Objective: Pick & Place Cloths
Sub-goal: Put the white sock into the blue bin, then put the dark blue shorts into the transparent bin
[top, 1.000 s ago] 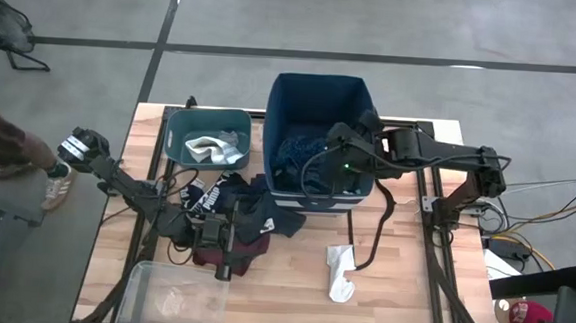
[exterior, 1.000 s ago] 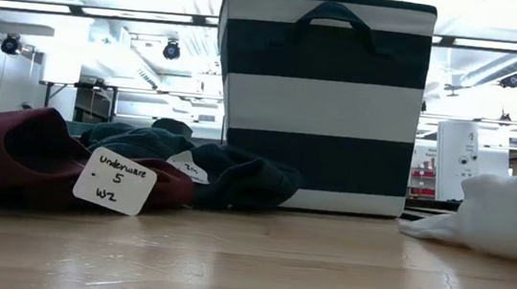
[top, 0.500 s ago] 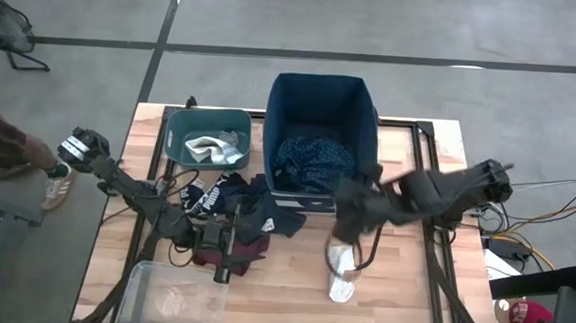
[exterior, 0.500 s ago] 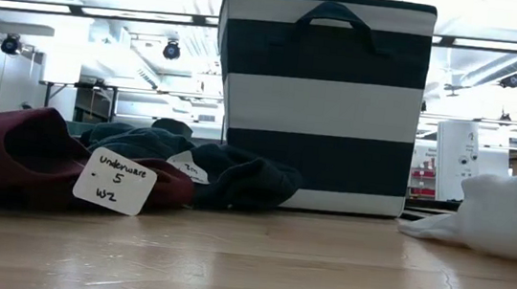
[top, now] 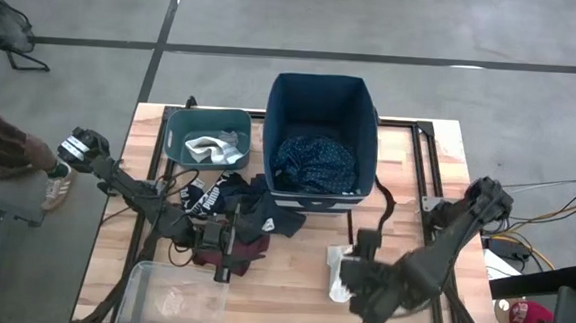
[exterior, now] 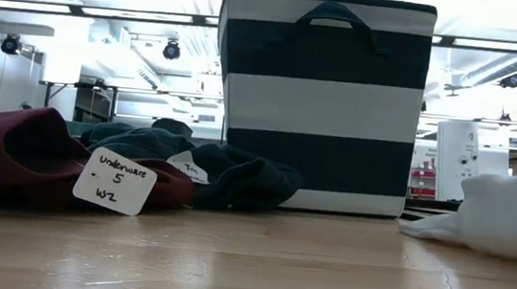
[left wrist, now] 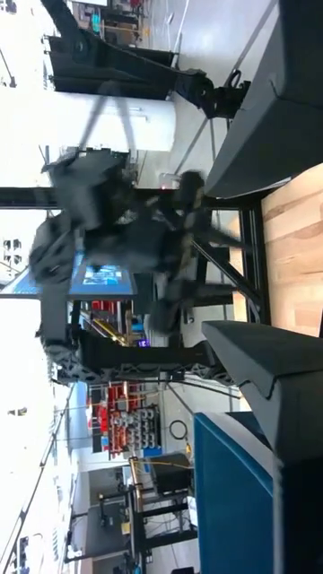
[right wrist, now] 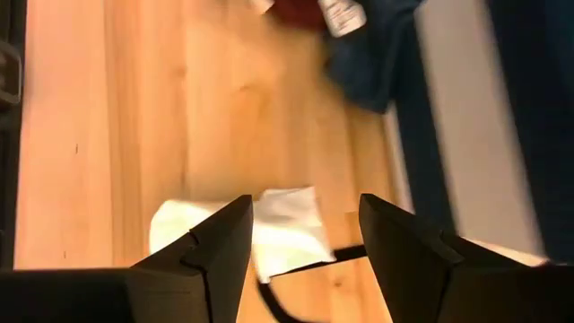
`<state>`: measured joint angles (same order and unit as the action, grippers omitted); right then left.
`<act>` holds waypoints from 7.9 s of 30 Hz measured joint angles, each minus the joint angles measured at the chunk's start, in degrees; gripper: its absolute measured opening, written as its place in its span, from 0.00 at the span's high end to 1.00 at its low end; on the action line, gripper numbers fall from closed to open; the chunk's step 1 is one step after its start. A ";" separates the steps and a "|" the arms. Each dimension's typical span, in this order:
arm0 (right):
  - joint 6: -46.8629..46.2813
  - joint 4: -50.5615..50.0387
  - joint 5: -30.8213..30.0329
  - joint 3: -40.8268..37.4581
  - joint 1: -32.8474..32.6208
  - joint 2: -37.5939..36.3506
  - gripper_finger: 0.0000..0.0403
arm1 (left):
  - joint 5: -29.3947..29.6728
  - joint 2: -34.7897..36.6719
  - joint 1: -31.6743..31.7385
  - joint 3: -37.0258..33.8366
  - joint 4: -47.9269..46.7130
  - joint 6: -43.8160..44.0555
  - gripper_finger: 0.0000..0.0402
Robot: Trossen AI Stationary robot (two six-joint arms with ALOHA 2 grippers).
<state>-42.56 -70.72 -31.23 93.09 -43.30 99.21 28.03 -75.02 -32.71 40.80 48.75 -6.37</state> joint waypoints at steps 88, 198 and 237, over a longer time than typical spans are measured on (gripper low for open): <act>8.50 16.99 -20.99 -0.48 1.55 -0.61 0.98 | -10.14 -10.55 9.44 7.29 -5.21 7.63 0.39; -12.20 28.43 -21.52 -21.52 -5.54 -0.87 0.78 | 23.56 18.49 49.29 11.23 -82.40 36.41 0.90; -11.35 32.57 -22.35 -23.18 -5.39 -0.89 0.75 | -9.98 18.05 26.37 7.70 -78.61 34.81 0.43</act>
<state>-53.91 -38.15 -53.57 69.91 -48.69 98.32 18.06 -56.97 -6.34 48.50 -29.86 28.44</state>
